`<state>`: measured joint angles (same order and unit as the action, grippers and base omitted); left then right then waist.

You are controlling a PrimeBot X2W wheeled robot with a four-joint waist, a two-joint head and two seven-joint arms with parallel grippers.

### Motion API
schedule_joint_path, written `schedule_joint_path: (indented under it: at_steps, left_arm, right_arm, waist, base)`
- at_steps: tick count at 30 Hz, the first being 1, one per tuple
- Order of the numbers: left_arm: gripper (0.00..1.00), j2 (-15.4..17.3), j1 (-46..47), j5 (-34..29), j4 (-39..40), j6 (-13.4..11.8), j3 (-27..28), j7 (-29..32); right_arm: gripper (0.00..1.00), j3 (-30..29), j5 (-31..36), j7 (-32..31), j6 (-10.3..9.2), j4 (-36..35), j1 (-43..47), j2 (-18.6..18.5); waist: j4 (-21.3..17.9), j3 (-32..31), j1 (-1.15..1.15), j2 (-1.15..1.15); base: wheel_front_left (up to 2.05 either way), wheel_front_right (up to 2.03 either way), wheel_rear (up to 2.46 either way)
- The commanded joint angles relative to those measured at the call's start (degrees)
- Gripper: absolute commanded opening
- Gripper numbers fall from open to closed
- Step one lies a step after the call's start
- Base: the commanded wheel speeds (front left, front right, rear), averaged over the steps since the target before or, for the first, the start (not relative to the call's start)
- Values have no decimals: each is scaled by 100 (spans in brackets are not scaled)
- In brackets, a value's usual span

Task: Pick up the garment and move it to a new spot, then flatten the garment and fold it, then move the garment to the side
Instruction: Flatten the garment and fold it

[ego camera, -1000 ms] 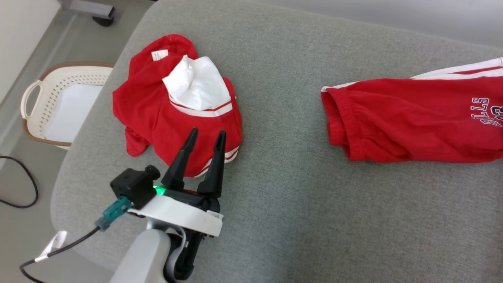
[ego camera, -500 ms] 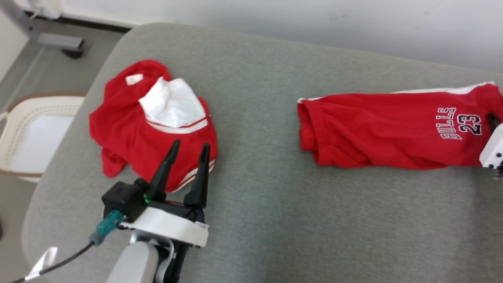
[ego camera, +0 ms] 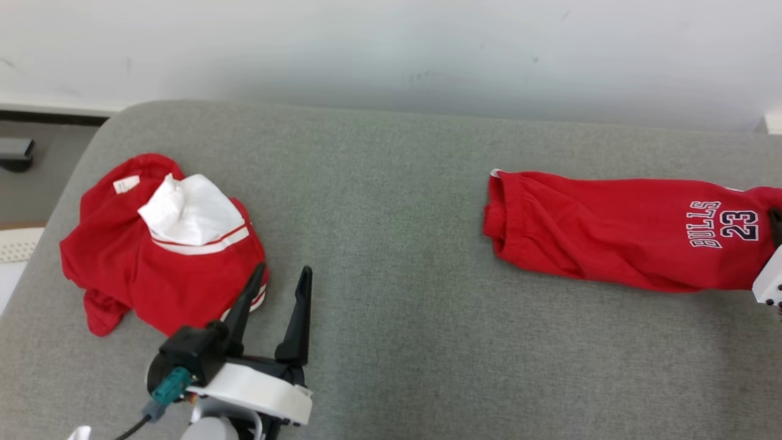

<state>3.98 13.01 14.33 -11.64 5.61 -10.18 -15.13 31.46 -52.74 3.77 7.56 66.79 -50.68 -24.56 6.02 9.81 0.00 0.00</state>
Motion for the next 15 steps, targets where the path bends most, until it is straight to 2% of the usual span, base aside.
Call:
schedule_joint_path:
  at_steps: [1,6,15]
  left_arm:
    - [100,-11,-101,-32,-31,21,7,-2]
    - [100,-63,-215,9,-116,45,-74,-2]
    - [100,-96,-198,252,-291,62,-315,-2]
  right_arm:
    - [0,30,61,45,-15,-20,71,-36]
    - [0,266,302,110,-15,-97,-192,-56]
    - [0,929,764,-497,-15,-142,-596,568]
  waist:
    - [-62,-95,0,0]
    - [13,-255,0,0]
    - [545,-268,0,0]
  base:
    - [0,0,0]
    - [0,0,0]
    - [0,0,0]
